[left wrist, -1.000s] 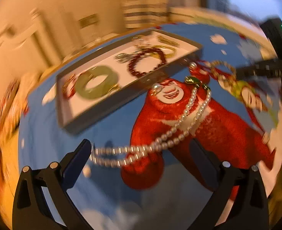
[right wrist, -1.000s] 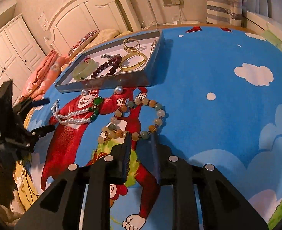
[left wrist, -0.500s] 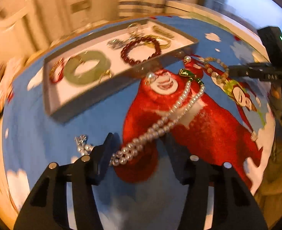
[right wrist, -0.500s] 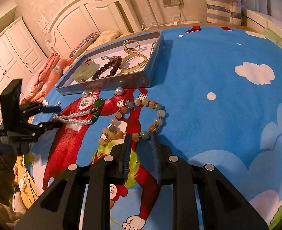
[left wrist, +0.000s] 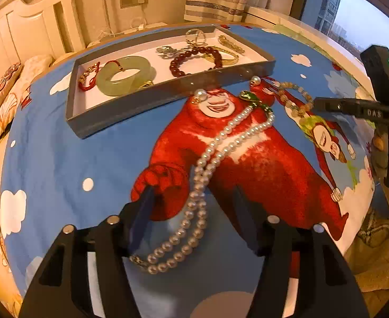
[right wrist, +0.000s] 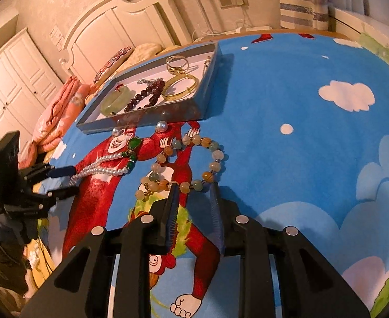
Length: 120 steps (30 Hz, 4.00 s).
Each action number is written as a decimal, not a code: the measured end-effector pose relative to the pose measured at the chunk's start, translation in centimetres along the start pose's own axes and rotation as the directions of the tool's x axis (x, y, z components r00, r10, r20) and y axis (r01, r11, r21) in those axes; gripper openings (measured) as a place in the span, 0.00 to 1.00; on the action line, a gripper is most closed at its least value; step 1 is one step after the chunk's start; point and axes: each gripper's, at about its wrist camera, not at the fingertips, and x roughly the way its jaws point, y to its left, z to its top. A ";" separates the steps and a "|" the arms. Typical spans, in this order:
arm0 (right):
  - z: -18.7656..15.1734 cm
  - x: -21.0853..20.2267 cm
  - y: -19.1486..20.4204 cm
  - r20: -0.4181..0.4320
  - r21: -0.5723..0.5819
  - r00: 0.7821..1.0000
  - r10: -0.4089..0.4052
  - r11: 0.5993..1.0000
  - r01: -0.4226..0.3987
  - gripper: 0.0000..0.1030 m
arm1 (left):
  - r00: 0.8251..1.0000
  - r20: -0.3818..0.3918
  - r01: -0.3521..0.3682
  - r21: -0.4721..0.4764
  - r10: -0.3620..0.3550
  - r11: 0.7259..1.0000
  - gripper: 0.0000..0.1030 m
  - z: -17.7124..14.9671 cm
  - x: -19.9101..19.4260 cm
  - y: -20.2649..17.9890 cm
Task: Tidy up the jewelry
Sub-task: 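Grasp the long pearl necklace with the left gripper while the right holds the beaded bracelet, then lift the pearl necklace into the box with the left gripper while the right releases the beaded bracelet there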
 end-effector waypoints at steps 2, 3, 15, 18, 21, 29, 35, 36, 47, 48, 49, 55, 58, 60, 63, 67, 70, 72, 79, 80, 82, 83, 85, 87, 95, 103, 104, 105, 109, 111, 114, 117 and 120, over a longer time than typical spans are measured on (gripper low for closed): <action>0.1 0.1 -0.1 0.005 0.024 1.000 0.023 0.999 -0.023 0.35 | 0.999 0.011 -0.030 0.030 0.030 0.999 0.65 -0.4 0.1 -0.9; 0.2 0.2 0.2 0.008 0.013 1.000 0.014 1.000 -0.014 0.37 | 0.999 0.022 -0.039 0.021 0.039 0.999 0.65 -0.5 0.1 -1.1; 1.1 1.9 3.0 0.026 -0.062 0.987 -0.161 0.985 0.162 0.38 | 0.992 0.078 -0.092 -0.085 0.099 0.992 0.41 -1.0 -0.3 -0.8; 1.3 2.1 3.0 0.037 -0.048 0.980 -0.195 0.979 0.197 0.35 | 0.990 0.090 -0.103 -0.090 0.111 0.991 0.39 -1.2 -0.3 -1.0; 1.1 2.6 4.0 0.045 -0.115 0.963 -0.267 0.956 0.271 0.15 | 0.988 0.101 -0.111 -0.100 0.121 0.989 0.34 -1.4 -0.4 -1.2; 0.3 1.9 5.4 0.096 -0.192 0.967 -0.236 0.949 0.250 0.11 | 0.980 0.131 -0.126 -0.150 0.146 0.981 0.09 -2.2 -0.9 -1.2; 0.3 0.3 4.5 0.129 -0.096 0.989 -0.066 0.992 0.079 0.11 | 0.984 0.152 -0.067 -0.195 0.098 0.979 0.07 -2.9 -1.5 -1.1; 0.2 0.0 4.4 0.140 -0.086 0.990 -0.025 0.996 0.037 0.11 | 0.984 0.159 -0.047 -0.205 0.081 0.978 0.07 -3.0 -1.7 -1.1; 0.1 -2.2 4.7 0.175 -0.036 0.963 0.204 0.979 -0.200 0.11 | 0.963 0.262 0.141 -0.269 -0.069 0.953 0.07 -2.8 -4.6 -1.6; 0.0 -2.5 4.7 0.180 -0.034 0.961 0.212 0.977 -0.209 0.11 | 0.961 0.269 0.141 -0.265 -0.067 0.954 0.07 -2.7 -4.8 -1.8; 0.0 -2.8 4.6 0.188 -0.034 0.957 0.221 0.975 -0.219 0.11 | 0.959 0.277 0.141 -0.262 -0.065 0.955 0.07 -2.6 -5.2 -1.9; 0.3 -5.1 5.0 0.238 -0.052 0.940 0.246 0.969 -0.241 0.11 | 0.935 0.351 0.132 -0.231 -0.044 0.964 0.07 -1.0 -8.0 -2.3; 0.5 -6.0 5.2 0.257 -0.070 0.932 0.257 0.967 -0.247 0.11 | 0.921 0.387 0.118 -0.205 -0.030 0.972 0.07 0.1 -9.6 -2.5; 0.6 -6.3 5.3 0.264 -0.075 0.929 0.259 0.966 -0.248 0.11 | 0.915 0.403 0.107 -0.189 -0.022 0.976 0.07 0.9 -10.4 -2.6; 0.6 -6.8 5.5 0.272 -0.085 0.926 0.263 0.965 -0.249 0.11 | 0.908 0.420 0.092 -0.170 -0.012 0.981 0.07 1.7 -11.2 -2.7; 0.9 -7.2 5.9 0.284 -0.103 0.921 0.266 0.964 -0.247 0.11 | 0.894 0.449 0.069 -0.152 0.006 0.986 0.07 2.7 -12.3 -2.7; 1.0 -7.6 6.1 0.294 -0.114 0.918 0.266 0.963 -0.243 0.11 | 0.883 0.469 0.059 -0.148 0.017 0.987 0.07 3.1 -13.1 -2.5; 1.2 -7.7 6.2 0.298 -0.118 0.917 0.266 0.963 -0.241 0.12 | 0.880 0.474 0.048 -0.144 0.026 0.988 0.07 3.4 -13.5 -2.4; 2.5 -7.4 6.5 0.305 -0.138 0.915 0.263 0.963 -0.230 0.12 | 0.869 0.492 0.014 -0.110 0.042 0.994 0.07 4.8 -14.2 -2.5; 2.7 -7.4 6.6 0.307 -0.142 0.915 0.262 0.963 -0.228 0.11 | 0.866 0.498 0.010 -0.107 0.045 0.994 0.07 5.2 -14.3 -2.4; 3.1 -7.2 6.8 0.311 -0.148 0.914 0.260 0.963 -0.223 0.12 | 0.861 0.506 0.004 -0.104 0.049 0.995 0.07 5.8 -14.5 -2.2; 3.2 -7.1 6.9 0.312 -0.150 0.914 0.259 0.963 -0.222 0.12 | 0.859 0.509 0.002 -0.103 0.051 0.995 0.07 6.0 -14.6 -2.1; 3.6 -6.8 7.0 0.311 -0.153 0.915 0.258 0.964 -0.219 0.12 | 0.854 0.517 0.002 -0.101 0.051 0.995 0.07 6.9 -14.6 -1.7; 3.9 -6.5 7.1 0.307 -0.153 0.917 0.255 0.964 -0.217 0.12 | 0.849 0.525 -0.006 -0.098 0.057 0.995 0.07 7.7 -14.8 -1.5; 5.2 -5.0 7.3 0.299 -0.155 0.920 0.252 0.965 -0.213 0.12 | 0.840 0.540 -0.033 -0.067 0.064 0.997 0.07 10.9 -14.9 -1.4; 7.4 -3.1 7.0 0.292 -0.140 0.931 0.217 0.973 -0.183 0.12 | 0.850 0.522 -0.053 -0.061 0.078 0.997 0.07 14.1 -12.9 -0.4; 7.6 -2.9 6.9 0.291 -0.138 0.932 0.214 0.974 -0.180 0.12 | 0.850 0.521 -0.054 -0.065 0.080 0.996 0.07 14.4 -12.7 -0.1; 7.9 -2.6 6.8 0.291 -0.136 0.934 0.209 0.975 -0.176 0.12 | 0.849 0.521 -0.056 -0.072 0.085 0.996 0.07 14.9 -12.5 0.2; 9.2 -1.3 6.3 0.285 -0.125 0.939 0.189 0.979 -0.159 0.12 | 0.844 0.526 -0.056 -0.104 0.102 0.993 0.07 16.5 -11.5 1.7; 9.8 -0.5 6.1 0.281 -0.125 0.942 0.182 0.980 -0.152 0.12 | 0.842 0.530 -0.050 -0.119 0.107 0.992 0.07 17.5 -10.9 2.3; 10.5 0.5 6.0 0.274 -0.118 0.946 0.172 0.982 -0.145 0.12 | 0.837 0.535 -0.048 -0.137 0.115 0.989 0.07 19.3 -9.7 3.2; 11.4 1.6 6.0 0.270 -0.128 0.950 0.155 0.984 -0.124 0.12 | 0.834 0.536 -0.052 -0.156 0.128 0.986 0.07 21.0 -8.5 4.2; 12.2 2.8 5.8 0.259 -0.122 0.955 0.146 0.986 -0.117 0.12 | 0.838 0.532 -0.032 -0.180 0.125 0.983 0.07 22.3 -7.0 5.2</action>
